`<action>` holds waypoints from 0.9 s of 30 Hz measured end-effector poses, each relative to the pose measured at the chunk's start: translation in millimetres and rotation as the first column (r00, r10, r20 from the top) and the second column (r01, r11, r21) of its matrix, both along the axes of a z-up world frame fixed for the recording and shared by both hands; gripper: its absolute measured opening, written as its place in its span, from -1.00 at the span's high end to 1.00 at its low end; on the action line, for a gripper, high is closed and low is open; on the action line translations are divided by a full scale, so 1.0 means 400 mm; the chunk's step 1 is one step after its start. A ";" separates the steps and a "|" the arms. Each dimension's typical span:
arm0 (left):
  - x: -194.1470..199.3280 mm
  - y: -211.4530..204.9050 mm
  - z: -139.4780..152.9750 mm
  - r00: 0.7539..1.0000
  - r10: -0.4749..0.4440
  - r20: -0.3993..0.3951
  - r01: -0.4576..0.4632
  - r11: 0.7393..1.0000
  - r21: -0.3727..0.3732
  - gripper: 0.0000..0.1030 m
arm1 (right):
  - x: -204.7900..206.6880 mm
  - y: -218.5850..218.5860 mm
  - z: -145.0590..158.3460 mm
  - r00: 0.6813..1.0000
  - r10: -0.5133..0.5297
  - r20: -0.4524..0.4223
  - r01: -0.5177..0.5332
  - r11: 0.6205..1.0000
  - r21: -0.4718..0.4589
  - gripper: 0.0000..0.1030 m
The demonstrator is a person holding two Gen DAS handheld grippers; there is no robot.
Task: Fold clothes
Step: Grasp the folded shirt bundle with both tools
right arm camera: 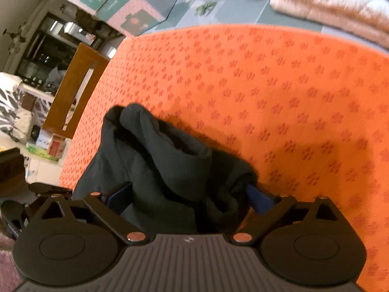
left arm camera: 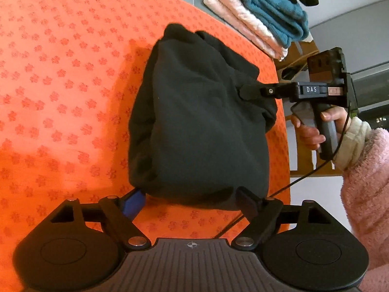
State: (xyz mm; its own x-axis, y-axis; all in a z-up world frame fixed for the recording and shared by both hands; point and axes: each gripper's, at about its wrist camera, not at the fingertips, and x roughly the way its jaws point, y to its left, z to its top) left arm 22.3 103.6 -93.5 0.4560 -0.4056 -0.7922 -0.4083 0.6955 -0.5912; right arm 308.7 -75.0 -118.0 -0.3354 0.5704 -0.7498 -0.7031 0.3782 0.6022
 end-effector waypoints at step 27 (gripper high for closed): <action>0.128 0.073 0.117 0.985 0.093 0.143 -0.106 0.990 0.088 -0.42 | -0.200 -0.195 0.089 0.832 -0.552 -0.054 0.554 0.832 0.034 0.32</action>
State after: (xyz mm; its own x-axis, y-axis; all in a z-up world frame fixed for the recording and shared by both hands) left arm 73.6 132.7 -46.8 0.5978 -0.2789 -0.7516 -0.3975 0.7111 -0.5800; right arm 228.7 -153.1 -82.5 0.0177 0.7031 -0.7109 -0.3599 0.6678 0.6515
